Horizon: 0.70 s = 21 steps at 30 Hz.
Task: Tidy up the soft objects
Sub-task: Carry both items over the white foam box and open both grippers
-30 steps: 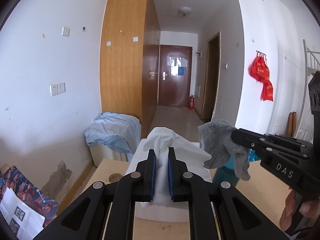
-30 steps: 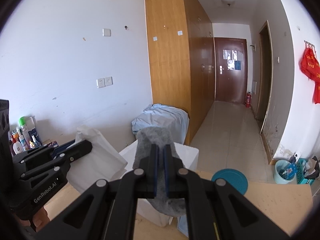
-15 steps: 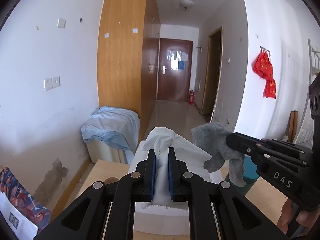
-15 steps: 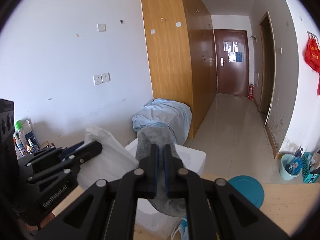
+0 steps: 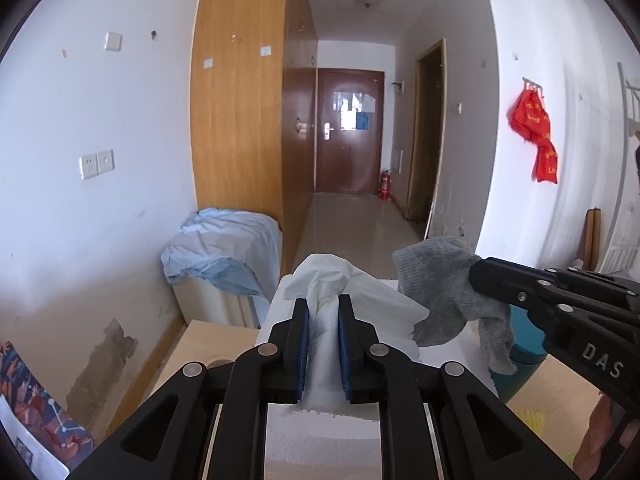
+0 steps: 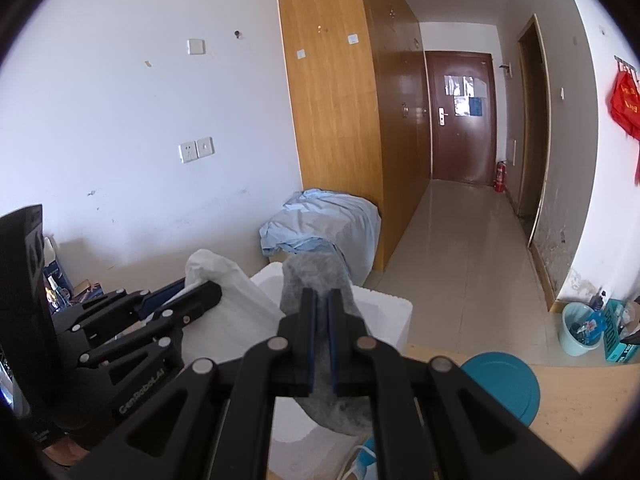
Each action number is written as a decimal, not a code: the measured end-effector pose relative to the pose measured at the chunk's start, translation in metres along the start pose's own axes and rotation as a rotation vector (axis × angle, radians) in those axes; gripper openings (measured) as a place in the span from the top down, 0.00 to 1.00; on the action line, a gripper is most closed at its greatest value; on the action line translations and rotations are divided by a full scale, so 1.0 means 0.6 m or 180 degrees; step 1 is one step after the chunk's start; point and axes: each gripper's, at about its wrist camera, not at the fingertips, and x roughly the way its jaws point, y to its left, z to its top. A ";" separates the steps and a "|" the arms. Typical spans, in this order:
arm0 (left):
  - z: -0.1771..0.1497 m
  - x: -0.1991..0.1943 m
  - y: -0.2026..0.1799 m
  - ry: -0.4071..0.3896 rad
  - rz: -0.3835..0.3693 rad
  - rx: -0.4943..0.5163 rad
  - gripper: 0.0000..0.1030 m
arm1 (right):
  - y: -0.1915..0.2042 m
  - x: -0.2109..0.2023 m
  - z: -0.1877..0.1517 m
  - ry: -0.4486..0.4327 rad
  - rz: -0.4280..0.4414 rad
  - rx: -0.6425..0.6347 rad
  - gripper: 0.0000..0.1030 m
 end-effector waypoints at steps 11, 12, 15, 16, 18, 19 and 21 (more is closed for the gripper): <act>0.011 -0.030 0.026 -0.0165 0.0251 -0.0103 0.22 | 0.010 0.011 0.001 -0.0009 0.0045 -0.0023 0.92; 0.012 -0.029 0.028 -0.0155 0.0252 -0.0121 0.22 | 0.012 0.013 0.002 -0.0010 0.0054 -0.0028 0.92; 0.015 -0.034 0.032 -0.0174 0.0267 -0.0165 0.22 | 0.013 0.020 0.004 -0.0012 0.0084 -0.0016 0.92; 0.015 -0.035 0.031 -0.0177 0.0261 -0.0159 0.22 | 0.012 0.021 0.004 -0.0011 0.0095 -0.0007 0.92; 0.015 -0.036 0.029 -0.0192 0.0265 -0.0150 0.22 | 0.013 0.026 0.005 -0.0008 0.0135 0.0005 0.92; 0.014 -0.036 0.028 -0.0194 0.0270 -0.0156 0.22 | 0.014 0.029 0.006 -0.0010 0.0158 0.0007 0.92; 0.013 -0.034 0.028 -0.0175 0.0275 -0.0164 0.22 | 0.016 0.033 0.006 -0.0011 0.0177 0.0003 0.92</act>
